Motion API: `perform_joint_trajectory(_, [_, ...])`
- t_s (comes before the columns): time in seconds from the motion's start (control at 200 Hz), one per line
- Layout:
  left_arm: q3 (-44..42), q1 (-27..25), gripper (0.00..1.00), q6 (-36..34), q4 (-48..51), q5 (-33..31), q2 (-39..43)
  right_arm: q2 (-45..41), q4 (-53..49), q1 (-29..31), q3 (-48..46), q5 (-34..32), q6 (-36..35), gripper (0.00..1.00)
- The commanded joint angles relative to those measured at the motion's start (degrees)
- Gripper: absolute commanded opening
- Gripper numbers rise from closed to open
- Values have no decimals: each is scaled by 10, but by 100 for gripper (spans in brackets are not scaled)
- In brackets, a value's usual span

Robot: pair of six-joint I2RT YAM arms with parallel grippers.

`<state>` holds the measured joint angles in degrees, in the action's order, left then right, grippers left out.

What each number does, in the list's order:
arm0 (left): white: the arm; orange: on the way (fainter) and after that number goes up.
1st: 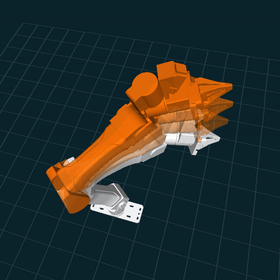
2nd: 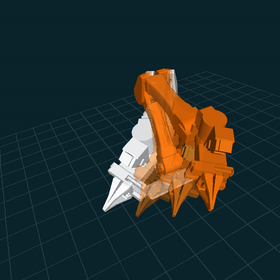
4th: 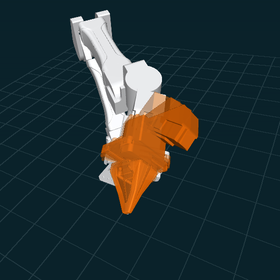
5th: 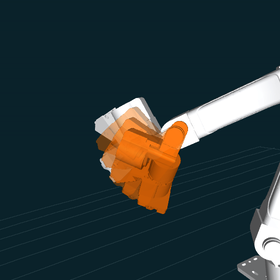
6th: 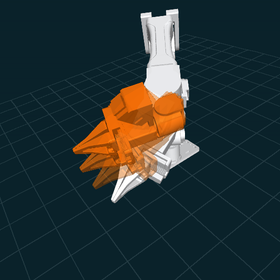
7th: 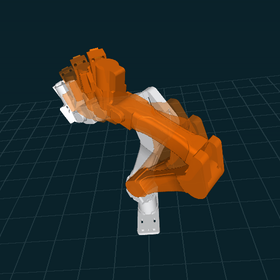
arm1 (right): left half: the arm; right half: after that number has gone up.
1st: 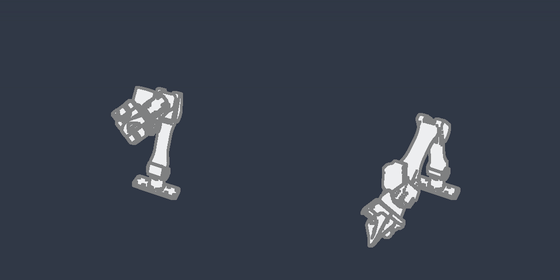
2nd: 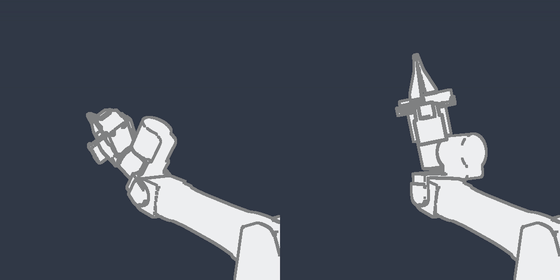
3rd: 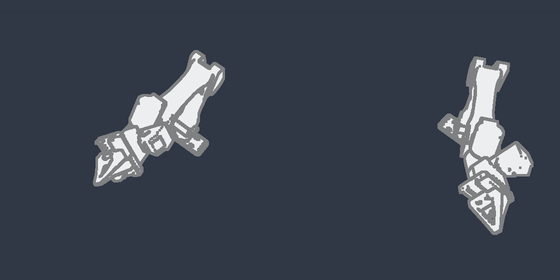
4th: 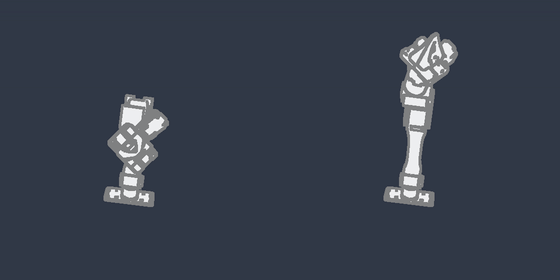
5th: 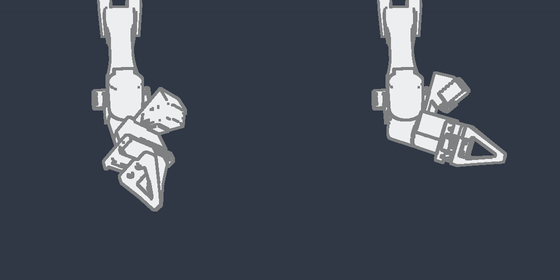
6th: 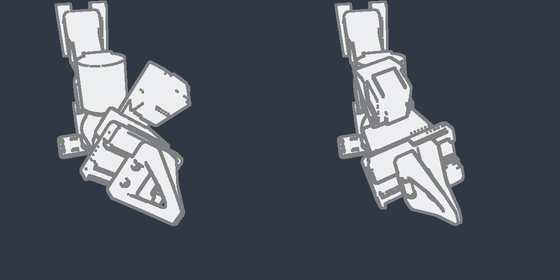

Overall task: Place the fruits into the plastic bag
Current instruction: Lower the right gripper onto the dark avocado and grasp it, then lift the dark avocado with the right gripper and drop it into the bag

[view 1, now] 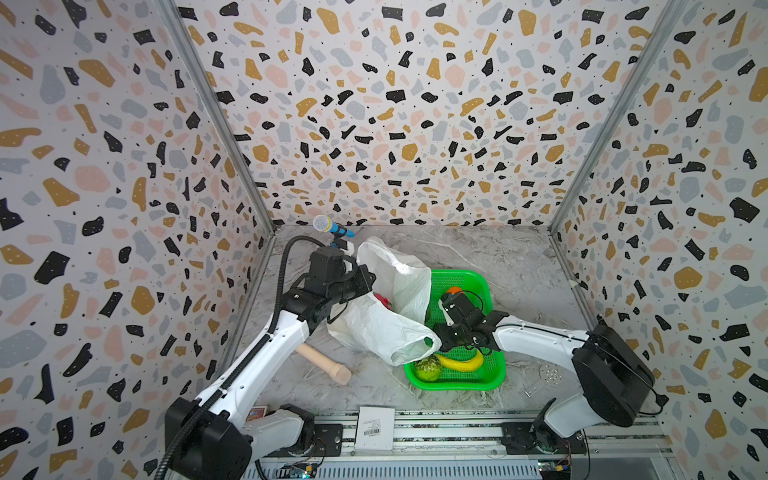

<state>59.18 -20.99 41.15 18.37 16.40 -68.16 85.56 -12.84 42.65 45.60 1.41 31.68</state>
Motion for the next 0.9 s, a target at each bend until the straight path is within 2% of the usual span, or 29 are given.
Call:
perform_joint_trajectory(0.0, [-9, 3, 0, -4, -10, 2, 8, -82, 2, -6, -14, -50, 19, 39])
perform_joint_trajectory(0.125, [-13, 3, 0, -1, -15, 5, 8, -182, 16, -6, -19, -100, 28, 39])
perform_joint_trajectory(0.3, [-14, 3, 0, -1, -20, 9, 4, -281, 90, 17, -22, -77, 1, 39])
perform_joint_trajectory(0.43, [-13, 3, 0, -2, -20, 9, 4, -276, 142, 40, -4, -19, -12, 39])
perform_joint_trajectory(0.566, [-14, 3, 0, -2, -17, 9, 6, -205, 174, 62, 41, 45, -23, 40])
perform_joint_trajectory(0.611, [-13, 3, 0, -1, -16, 8, 8, -177, 180, 65, 58, 70, -25, 48])
perform_joint_trajectory(0.661, [-14, 3, 0, -2, -15, 7, 10, -147, 184, 69, 76, 93, -24, 64])
perform_joint_trajectory(0.731, [-14, 3, 0, -2, -13, 4, 13, -123, 199, 74, 91, 105, -23, 77])
perform_joint_trajectory(0.806, [-13, 3, 0, -3, -10, 3, 16, -118, 211, 76, 93, 96, -17, 82])
perform_joint_trajectory(0.896, [-14, 3, 0, -3, -9, 1, 17, -134, 204, 76, 88, 67, -17, 84])
